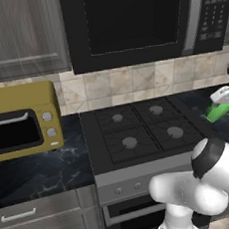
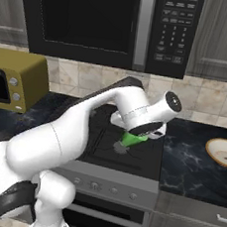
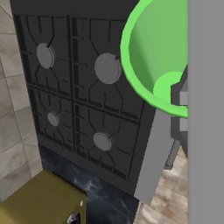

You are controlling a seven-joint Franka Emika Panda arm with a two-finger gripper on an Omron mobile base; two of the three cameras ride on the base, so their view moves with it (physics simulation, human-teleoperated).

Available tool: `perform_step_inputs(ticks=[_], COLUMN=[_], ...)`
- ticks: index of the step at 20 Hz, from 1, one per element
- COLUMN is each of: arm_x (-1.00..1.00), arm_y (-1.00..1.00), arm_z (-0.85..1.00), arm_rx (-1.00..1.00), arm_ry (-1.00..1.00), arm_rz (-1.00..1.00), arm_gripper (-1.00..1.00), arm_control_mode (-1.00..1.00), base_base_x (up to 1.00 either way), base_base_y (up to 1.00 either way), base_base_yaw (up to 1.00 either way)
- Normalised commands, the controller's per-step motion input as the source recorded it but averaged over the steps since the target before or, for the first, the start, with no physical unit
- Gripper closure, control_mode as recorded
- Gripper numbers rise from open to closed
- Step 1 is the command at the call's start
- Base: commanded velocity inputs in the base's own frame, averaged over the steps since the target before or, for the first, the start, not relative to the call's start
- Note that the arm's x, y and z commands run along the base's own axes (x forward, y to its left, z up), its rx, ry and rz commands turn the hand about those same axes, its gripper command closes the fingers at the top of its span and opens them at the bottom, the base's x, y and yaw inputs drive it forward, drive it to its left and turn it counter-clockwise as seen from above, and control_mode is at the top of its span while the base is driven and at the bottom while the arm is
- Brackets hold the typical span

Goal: Pick the cup and bowl from the counter and place them on the counter next to the sink.

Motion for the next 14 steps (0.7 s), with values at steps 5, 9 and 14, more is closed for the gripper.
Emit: perform_step_inputs(ticks=[5, 9, 14], arm_x=[-0.02, 0.0, -0.05], arm_y=[0.64, 0.6, 0.62], arm_z=[0.12, 0.22, 0.31], arm_rx=[-0.12, -0.13, -0.12], arm_ry=[0.1, 0.19, 0.23], arm_rz=[-0.21, -0.22, -0.15], arm_gripper=[1.0, 1.0, 1.0], arm_control_mode=[-1.0, -1.0, -1.0], base_base_x=[0.0, 0.0, 0.0], base_base_y=[0.0, 0.0, 0.0], base_base_yaw=[0.0, 0.0, 0.0])
